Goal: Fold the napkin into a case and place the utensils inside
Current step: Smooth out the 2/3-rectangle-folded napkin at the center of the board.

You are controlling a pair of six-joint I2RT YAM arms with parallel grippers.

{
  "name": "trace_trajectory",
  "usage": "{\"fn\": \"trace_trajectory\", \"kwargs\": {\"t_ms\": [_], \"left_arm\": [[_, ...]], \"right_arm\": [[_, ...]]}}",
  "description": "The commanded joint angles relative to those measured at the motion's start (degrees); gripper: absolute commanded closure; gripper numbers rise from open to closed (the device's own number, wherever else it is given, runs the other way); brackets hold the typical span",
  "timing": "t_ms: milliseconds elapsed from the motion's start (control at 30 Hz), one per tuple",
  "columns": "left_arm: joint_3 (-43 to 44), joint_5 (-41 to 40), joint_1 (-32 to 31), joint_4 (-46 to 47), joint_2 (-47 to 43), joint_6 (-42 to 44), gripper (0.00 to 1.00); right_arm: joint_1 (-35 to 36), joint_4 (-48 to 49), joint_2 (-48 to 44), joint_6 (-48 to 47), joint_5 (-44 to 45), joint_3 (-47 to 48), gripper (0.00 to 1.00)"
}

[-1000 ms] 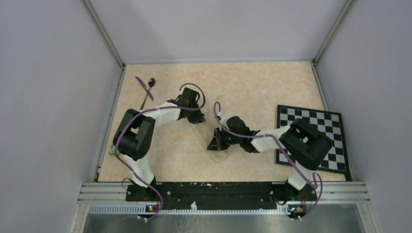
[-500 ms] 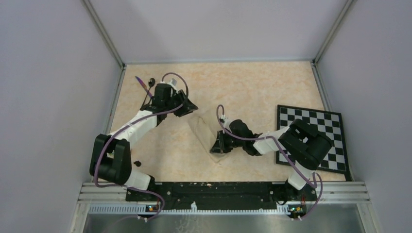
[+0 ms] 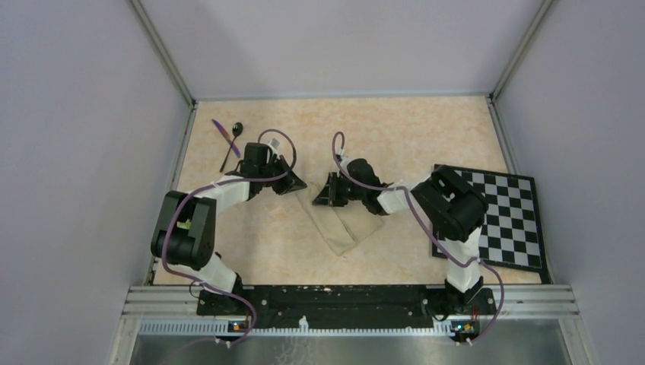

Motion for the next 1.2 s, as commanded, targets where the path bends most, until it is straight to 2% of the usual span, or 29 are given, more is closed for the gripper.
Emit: {"fn": "trace_trajectory", "kwargs": {"t_ms": [0,67,233,400,500,633,767,900,1033,1167], "left_arm": [[0.27,-0.31,0.4,2.72,1.21,0.74,0.97],[0.13,-0.44,0.4,2.92,1.45,0.69,0.97],[-0.01,0.44,0.4,3.78,3.25,0.55,1.0],[-0.19,0.6,0.4,3.86,4.5,0.67,1.0],[-0.12,1.18,0.4,4.06,5.11,0.79,1.0],[0.23,2.79,0.4,4.16,5.4,0.7,1.0],[0.88,3.48,0.4,4.03,5.4,0.6,1.0],[1.95,4.35,0.4,5.42,7.02,-0.3,1.0],[3.06,4.21,0.4,6.68,9.39,-1.18,1.0],[3.95,3.16,0.4,6.07,11.59,-1.02,1.0]], "right_arm": [[-2.44,0.36,3.62,1.35,-0.83,7.61,0.92],[-2.82,-1.03,5.49,1.14,-1.35,10.66,0.96],[-3.04,-2.73,9.8,1.53,-0.56,15.14,0.96],[-4.86,-5.04,11.1,-0.5,3.94,13.51,0.95],[-5.51,-5.93,12.17,-2.44,3.15,14.37,0.94],[-5.63,-10.61,11.45,-6.21,1.16,18.09,0.9],[-5.59,-14.6,6.28,-7.42,-0.4,18.02,0.82],[-5.55,-12.0,2.24,-5.38,-6.15,12.91,0.79],[-4.93,-6.42,1.92,-3.04,-10.62,9.24,0.85],[-3.47,-4.31,3.6,-2.3,-13.29,10.25,0.9]]}}
